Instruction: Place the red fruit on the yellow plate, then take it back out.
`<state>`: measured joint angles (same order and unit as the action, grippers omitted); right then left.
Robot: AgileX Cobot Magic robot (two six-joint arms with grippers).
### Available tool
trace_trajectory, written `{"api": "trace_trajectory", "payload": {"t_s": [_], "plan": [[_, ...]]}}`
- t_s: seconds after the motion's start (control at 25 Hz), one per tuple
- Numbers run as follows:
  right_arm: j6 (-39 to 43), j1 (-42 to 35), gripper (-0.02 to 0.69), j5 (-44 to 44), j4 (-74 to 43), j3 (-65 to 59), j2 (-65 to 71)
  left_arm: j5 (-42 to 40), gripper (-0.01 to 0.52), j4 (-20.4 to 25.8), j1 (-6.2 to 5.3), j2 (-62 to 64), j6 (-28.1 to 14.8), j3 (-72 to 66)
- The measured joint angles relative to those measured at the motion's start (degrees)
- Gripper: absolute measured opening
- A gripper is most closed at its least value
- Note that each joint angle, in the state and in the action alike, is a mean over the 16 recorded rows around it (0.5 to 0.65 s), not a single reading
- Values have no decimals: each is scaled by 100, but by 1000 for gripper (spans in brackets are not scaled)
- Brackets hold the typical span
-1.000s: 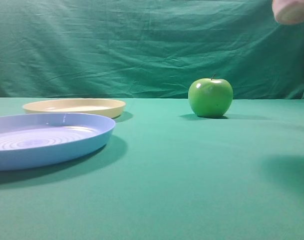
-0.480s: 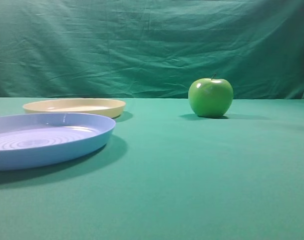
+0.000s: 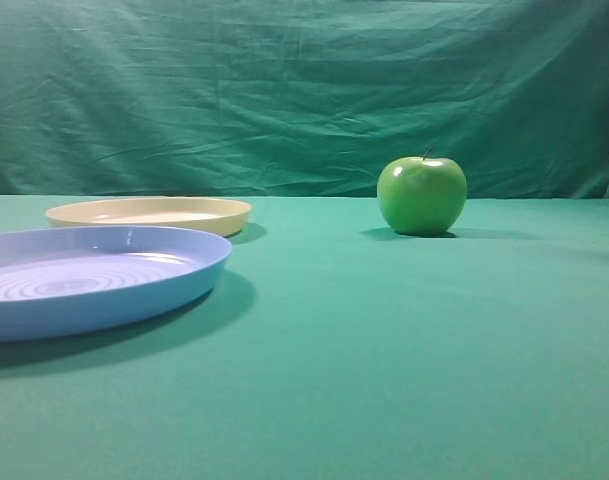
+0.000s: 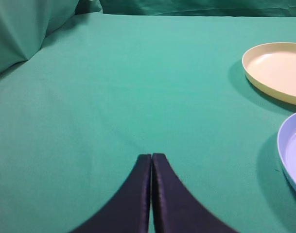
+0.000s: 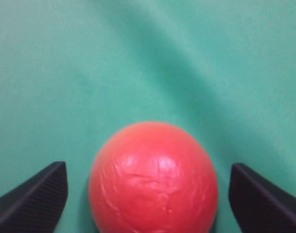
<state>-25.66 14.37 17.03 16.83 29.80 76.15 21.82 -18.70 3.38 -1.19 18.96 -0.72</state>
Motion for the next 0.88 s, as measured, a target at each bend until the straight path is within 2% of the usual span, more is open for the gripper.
{"api": "trace_trajectory", "payload": {"t_s": [0.12, 0.24, 0.36, 0.64, 0.88], "plan": [[38, 0, 585, 339, 1, 263, -245, 0, 0, 0, 0, 0, 0, 0], [67, 0, 544, 756, -2, 571, -557, 0, 0, 0, 0, 0, 0, 0], [84, 0, 457, 1218, -9, 881, -909, 0, 0, 0, 0, 0, 0, 0], [103, 0, 194, 2243, -34, 1424, -1790, 0, 0, 0, 0, 0, 0, 0], [244, 0, 40, 2840, -61, 1633, -2596, 0, 0, 0, 0, 0, 0, 0]]}}
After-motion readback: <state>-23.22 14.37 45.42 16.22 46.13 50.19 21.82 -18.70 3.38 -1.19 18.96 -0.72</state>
